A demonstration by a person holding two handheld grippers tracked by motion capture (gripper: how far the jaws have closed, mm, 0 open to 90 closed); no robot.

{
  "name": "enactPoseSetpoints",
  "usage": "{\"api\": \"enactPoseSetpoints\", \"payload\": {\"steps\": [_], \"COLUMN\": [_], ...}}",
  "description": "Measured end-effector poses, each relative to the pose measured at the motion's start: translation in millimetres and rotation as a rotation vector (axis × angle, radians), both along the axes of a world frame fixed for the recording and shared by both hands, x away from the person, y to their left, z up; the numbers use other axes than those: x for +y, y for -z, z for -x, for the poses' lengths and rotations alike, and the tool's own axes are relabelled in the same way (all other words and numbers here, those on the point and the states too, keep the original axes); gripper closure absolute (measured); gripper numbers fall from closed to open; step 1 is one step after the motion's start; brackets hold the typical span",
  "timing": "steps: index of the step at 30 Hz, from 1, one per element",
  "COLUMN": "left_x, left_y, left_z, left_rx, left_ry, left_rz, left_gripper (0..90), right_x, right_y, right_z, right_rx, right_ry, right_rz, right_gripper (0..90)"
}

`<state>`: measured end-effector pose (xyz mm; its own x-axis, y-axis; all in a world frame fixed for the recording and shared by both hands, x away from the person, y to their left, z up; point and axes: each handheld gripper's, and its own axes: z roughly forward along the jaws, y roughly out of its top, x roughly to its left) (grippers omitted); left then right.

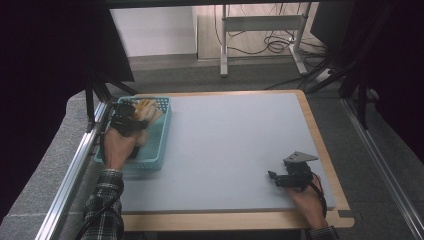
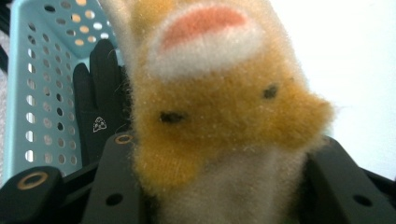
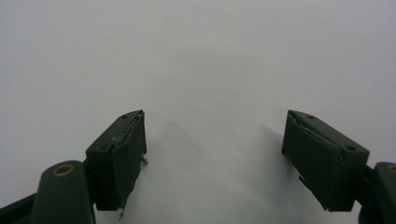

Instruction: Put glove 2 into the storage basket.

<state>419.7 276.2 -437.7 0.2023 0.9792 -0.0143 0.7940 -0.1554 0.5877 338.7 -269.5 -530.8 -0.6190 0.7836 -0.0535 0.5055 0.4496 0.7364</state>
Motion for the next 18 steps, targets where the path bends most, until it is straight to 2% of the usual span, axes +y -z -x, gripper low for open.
{"api": "enactPoseSetpoints", "payload": {"steps": [8,18], "left_x": [-0.4,-18.6], "left_y": [23.8,50.2], "left_z": [-19.3,-43.1], "left_rx": [0.074,0.146], "left_ry": [-0.003,0.035], "left_rz": [-0.015,-0.042], "left_gripper": [52.3,51.5], "right_x": [0.0,0.0], "right_y": [0.0,0.1], "right_z": [0.0,0.0], "right_rx": [-0.001,-0.001], "right_ry": [0.0,0.0], "right_rz": [-0.001,-0.001], "right_gripper": [21.4,21.4]}}
